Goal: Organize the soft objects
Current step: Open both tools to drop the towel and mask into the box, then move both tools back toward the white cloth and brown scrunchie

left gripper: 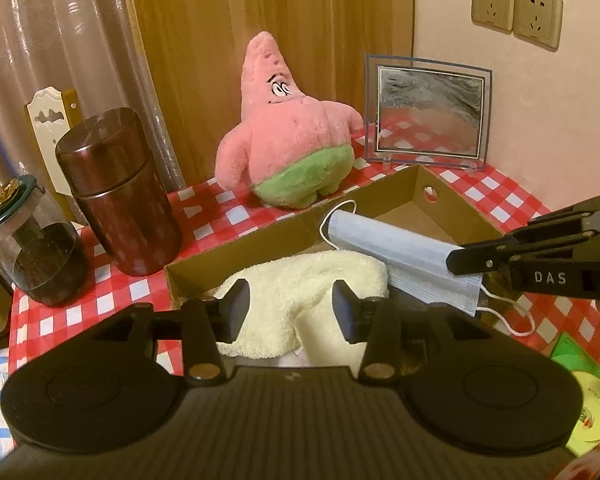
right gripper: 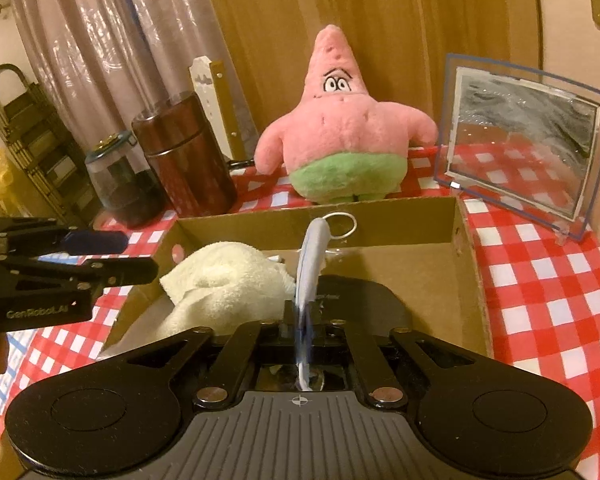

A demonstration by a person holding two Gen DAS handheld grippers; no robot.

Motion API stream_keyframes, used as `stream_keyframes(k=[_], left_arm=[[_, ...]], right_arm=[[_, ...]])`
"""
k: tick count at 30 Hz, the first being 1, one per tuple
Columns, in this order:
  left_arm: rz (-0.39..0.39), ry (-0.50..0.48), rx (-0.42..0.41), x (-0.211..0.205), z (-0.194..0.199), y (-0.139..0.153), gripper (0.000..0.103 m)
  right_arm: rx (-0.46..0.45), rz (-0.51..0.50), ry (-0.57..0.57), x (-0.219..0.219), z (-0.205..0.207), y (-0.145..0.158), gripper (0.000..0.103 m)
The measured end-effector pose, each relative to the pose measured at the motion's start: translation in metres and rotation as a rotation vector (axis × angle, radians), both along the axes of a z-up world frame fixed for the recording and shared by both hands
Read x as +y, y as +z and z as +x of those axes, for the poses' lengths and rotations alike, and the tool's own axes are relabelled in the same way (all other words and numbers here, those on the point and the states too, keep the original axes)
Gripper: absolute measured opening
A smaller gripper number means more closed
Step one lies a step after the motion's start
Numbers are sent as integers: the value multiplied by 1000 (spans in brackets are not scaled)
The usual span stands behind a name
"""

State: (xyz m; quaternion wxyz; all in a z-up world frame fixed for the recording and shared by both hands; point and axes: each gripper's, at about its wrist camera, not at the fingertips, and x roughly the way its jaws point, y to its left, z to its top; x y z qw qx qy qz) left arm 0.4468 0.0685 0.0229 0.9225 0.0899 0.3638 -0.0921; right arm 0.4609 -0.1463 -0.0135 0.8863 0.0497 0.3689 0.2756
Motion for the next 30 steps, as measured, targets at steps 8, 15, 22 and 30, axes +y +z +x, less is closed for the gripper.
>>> stream_keyframes(k=[8,15,22,30], left_arm=[[-26,19,1,4,-19,8,48],[-49,41,-6,5,-47,27,50],[-88,69,-9,3,-86,48,52],[-93,87,-18,-4,-135,68,55]], right_arm=[[-26,31,-12,-9,-16,23,60],[-56,14,-5,-17,-49,47,60],[-61,-4,-8,-29,-91,66,60],[-83,5,-9,-42,-143,87,60]])
